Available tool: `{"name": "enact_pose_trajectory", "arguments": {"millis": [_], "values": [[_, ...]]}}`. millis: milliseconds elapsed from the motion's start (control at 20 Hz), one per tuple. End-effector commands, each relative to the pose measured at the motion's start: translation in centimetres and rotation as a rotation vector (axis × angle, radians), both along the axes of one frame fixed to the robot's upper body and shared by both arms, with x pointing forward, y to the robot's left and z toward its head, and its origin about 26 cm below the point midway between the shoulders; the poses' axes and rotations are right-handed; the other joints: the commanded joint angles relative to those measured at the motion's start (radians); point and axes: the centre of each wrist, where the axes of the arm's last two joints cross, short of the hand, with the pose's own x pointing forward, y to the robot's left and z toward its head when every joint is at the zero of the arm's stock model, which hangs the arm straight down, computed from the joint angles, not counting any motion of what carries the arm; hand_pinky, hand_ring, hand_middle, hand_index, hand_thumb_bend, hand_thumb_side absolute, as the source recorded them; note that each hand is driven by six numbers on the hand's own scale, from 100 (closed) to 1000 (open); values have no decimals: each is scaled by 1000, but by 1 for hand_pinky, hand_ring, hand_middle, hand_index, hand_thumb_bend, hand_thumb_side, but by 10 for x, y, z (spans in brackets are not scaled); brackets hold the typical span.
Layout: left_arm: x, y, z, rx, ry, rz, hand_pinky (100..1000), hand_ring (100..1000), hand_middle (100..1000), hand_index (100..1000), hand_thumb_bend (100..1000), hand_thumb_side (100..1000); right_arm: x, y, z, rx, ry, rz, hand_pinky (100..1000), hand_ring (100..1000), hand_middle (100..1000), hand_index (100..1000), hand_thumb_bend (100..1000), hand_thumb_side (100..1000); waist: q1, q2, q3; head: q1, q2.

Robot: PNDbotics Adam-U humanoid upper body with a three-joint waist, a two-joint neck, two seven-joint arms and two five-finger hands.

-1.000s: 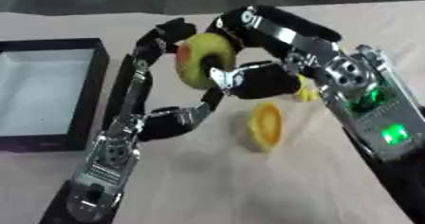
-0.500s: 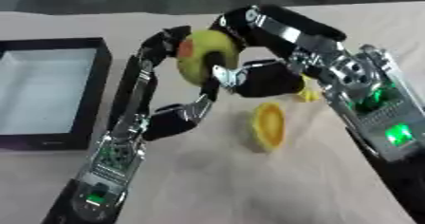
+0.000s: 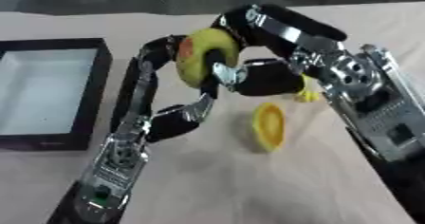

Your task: Pick up the objects with one hand, pass them to the other hand, and then place them into the box on the other side of the table.

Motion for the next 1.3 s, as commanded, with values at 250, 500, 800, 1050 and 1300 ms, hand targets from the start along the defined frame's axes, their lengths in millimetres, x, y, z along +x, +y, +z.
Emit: {"name": "enact_pose_trajectory", "arguments": {"millis": [250, 500, 800, 1050, 1300], "values": [[0, 0, 11, -122, 11, -30, 519, 677, 418, 458, 100, 304, 0, -3, -1, -57, -8, 17, 705, 726, 587, 700, 387, 157, -13, -24, 1, -14, -24], [3, 3, 8, -157, 74, 1, 474, 685, 425, 490, 100, 293, 0, -6, -1, -70, -3, 36, 720, 759, 627, 734, 472, 197, -11, -24, 0, -27, -19], [4, 4, 10, -185, 102, 42, 460, 675, 407, 470, 100, 246, -1, -10, 2, -77, -10, 71, 740, 783, 658, 773, 580, 214, -10, -24, -3, -21, -11], [4, 6, 10, -193, 115, 66, 448, 658, 388, 454, 100, 228, -3, -14, 6, -55, -12, 85, 743, 790, 665, 787, 600, 216, -8, -25, -5, -14, -10], [4, 12, 8, -183, 114, 81, 433, 638, 369, 436, 100, 182, -2, -21, 8, -7, -17, 52, 744, 798, 673, 810, 610, 221, -5, -25, -4, -7, -7]]}}
